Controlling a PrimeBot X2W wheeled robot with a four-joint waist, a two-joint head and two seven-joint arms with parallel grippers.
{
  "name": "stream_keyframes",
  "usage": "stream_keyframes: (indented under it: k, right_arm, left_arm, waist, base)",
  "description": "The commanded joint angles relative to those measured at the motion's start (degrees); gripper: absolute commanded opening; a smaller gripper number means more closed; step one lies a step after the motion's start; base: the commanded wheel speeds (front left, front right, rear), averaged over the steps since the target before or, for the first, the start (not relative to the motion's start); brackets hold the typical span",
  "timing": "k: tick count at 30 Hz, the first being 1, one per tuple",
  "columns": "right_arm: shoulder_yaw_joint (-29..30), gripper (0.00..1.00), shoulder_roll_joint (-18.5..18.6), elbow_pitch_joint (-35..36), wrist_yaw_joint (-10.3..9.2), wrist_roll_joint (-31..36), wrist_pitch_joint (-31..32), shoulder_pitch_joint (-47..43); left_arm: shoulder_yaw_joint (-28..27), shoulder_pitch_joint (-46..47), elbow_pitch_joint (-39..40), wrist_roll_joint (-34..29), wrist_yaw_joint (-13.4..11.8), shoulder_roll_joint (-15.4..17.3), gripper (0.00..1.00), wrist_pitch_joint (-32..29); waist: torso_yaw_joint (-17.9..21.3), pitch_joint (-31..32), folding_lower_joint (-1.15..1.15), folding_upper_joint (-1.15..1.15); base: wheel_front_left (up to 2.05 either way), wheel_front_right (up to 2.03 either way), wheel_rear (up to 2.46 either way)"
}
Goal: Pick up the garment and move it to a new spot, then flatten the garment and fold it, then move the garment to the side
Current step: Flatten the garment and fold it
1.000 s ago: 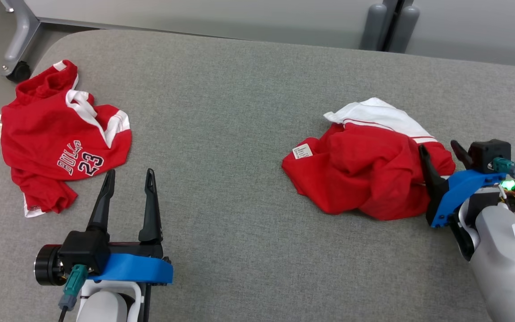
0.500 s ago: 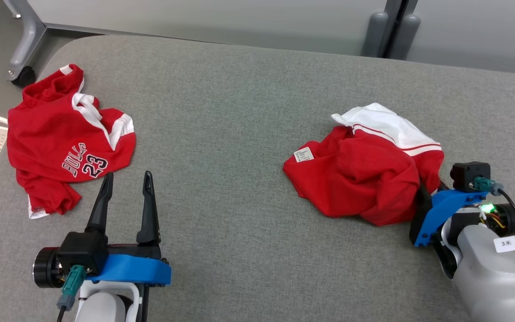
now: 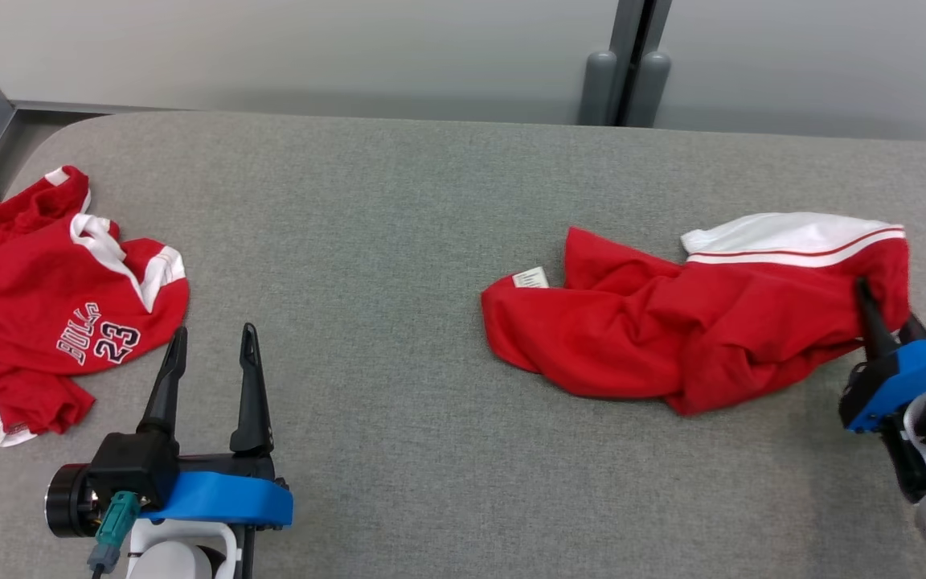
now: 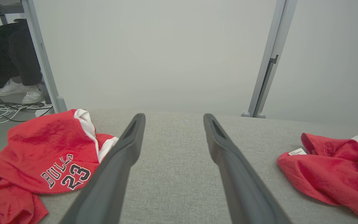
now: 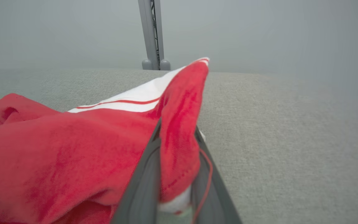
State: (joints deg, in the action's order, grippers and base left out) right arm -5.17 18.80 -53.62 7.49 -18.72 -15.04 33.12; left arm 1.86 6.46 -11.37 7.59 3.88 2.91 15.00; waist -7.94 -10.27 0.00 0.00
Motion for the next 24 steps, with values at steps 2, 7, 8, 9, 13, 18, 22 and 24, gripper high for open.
stream_keyframes:
  k: [2,7,8,9,13,18,22,24]
  right_arm:
    - [1.6,0.00,2.0,2.4,0.01,0.6,-0.2,-1.7]
    - [7.2,0.00,5.8,8.6,0.01,2.4,-0.2,-4.5]
    - [8.4,0.00,6.0,9.7,0.01,3.0,-0.2,-4.9]
    - [9.5,0.00,6.2,11.0,0.01,3.5,-0.2,-5.4]
    - [12.1,0.00,5.1,16.5,0.01,5.7,-0.2,-6.8]
    - [9.3,0.00,1.7,22.1,0.01,7.7,-0.2,-8.0]
    - [4.1,0.00,-1.5,25.2,0.01,8.4,0.0,-8.6]
    - [0.8,0.00,-3.2,26.0,0.01,8.3,0.2,-8.5]
  left_arm:
    - [-0.4,-0.2,0.0,0.0,0.1,0.0,1.00,0.3]
    - [-0.8,-0.6,0.0,-0.1,0.3,0.0,1.00,0.3]
    - [-0.9,-0.7,0.0,-0.2,0.4,0.0,1.00,0.3]
    - [-1.0,-0.7,0.0,-0.3,0.4,0.0,1.00,0.3]
    - [-1.5,-1.1,-0.1,-0.2,0.5,0.0,1.00,0.3]
    - [-1.3,-1.3,-0.1,0.2,0.6,0.0,1.00,0.3]
    - [-1.4,-1.3,-0.1,0.3,0.5,0.0,1.00,0.3]
    - [-1.5,-1.3,0.0,0.3,0.5,0.0,1.00,0.3]
  waist:
    - [1.3,0.8,0.00,0.00]
    - [2.6,1.5,0.00,0.00]
    - [2.8,1.7,0.00,0.00]
    - [2.9,1.8,0.00,0.00]
    - [3.4,2.4,0.00,0.00]
    - [3.2,3.0,0.00,0.00]
    - [2.6,3.4,0.00,0.00]
    - [2.2,3.4,0.00,0.00]
  base:
    - [0.00,0.00,0.00]
    - [0.00,0.00,0.00]
    - [0.00,0.00,0.00]
    - [0.00,0.00,0.00]
    - [0.00,0.00,0.00]
    - [0.00,0.00,0.00]
    - [0.00,0.00,0.00]
    - [0.00,0.00,0.00]
